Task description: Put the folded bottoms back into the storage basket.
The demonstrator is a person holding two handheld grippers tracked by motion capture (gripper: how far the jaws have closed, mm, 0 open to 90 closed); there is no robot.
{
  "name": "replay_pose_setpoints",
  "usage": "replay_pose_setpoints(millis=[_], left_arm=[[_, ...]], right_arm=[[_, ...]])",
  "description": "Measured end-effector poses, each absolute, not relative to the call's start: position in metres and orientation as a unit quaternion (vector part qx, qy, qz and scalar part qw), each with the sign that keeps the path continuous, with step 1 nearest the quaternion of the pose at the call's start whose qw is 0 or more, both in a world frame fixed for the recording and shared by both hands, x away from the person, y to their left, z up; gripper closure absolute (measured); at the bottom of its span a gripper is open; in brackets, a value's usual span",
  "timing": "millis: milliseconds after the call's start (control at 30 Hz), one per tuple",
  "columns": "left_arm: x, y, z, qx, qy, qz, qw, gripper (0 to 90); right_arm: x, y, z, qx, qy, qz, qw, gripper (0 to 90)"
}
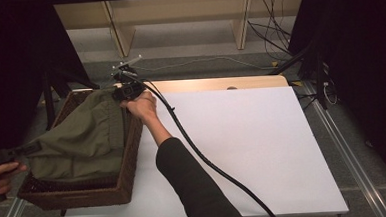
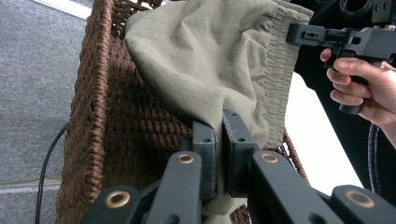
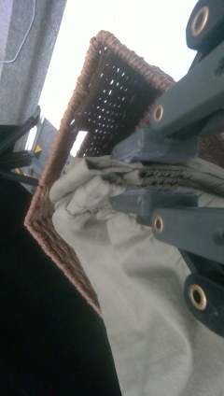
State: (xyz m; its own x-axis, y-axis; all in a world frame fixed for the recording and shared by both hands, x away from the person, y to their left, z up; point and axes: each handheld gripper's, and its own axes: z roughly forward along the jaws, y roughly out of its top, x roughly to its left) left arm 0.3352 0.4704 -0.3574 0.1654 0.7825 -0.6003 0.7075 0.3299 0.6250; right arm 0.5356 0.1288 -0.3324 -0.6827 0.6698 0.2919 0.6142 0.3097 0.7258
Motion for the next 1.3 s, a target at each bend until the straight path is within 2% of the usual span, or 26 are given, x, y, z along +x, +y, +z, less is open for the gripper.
replay_pose_setpoints(millis=[33, 67, 100, 133, 233, 767, 1300], left_arm=[[0.336, 0.469, -0.358, 0.583, 0.644, 0.034, 0.494, 77.1], [0.337, 0.467, -0.358, 0.59, 0.648, 0.037, 0.48, 63.6], [0.338, 0.465, -0.357, 0.596, 0.661, 0.048, 0.454, 43.9], [0.34, 0.463, -0.356, 0.594, 0.674, 0.062, 0.434, 29.1], [0.339, 0.462, -0.353, 0.597, 0.685, 0.085, 0.408, 16.2], [0.344, 0.447, -0.347, 0.607, 0.671, 0.092, 0.416, 20.2], [0.354, 0.422, -0.343, 0.61, 0.654, 0.095, 0.437, 22.4]], right_arm=[[0.536, 0.129, -0.333, 0.397, 0.809, 0.432, 0.032, 77.1], [0.536, 0.129, -0.333, 0.399, 0.809, 0.431, 0.03, 73.9], [0.537, 0.129, -0.334, 0.401, 0.809, 0.429, 0.024, 64.5], [0.538, 0.128, -0.334, 0.408, 0.803, 0.433, 0.023, 55.2], [0.539, 0.124, -0.329, 0.415, 0.79, 0.451, 0.028, 50.0], [0.538, 0.111, -0.314, 0.401, 0.785, 0.47, 0.032, 34.5], [0.536, 0.088, -0.309, 0.398, 0.782, 0.479, 0.036, 30.6]])
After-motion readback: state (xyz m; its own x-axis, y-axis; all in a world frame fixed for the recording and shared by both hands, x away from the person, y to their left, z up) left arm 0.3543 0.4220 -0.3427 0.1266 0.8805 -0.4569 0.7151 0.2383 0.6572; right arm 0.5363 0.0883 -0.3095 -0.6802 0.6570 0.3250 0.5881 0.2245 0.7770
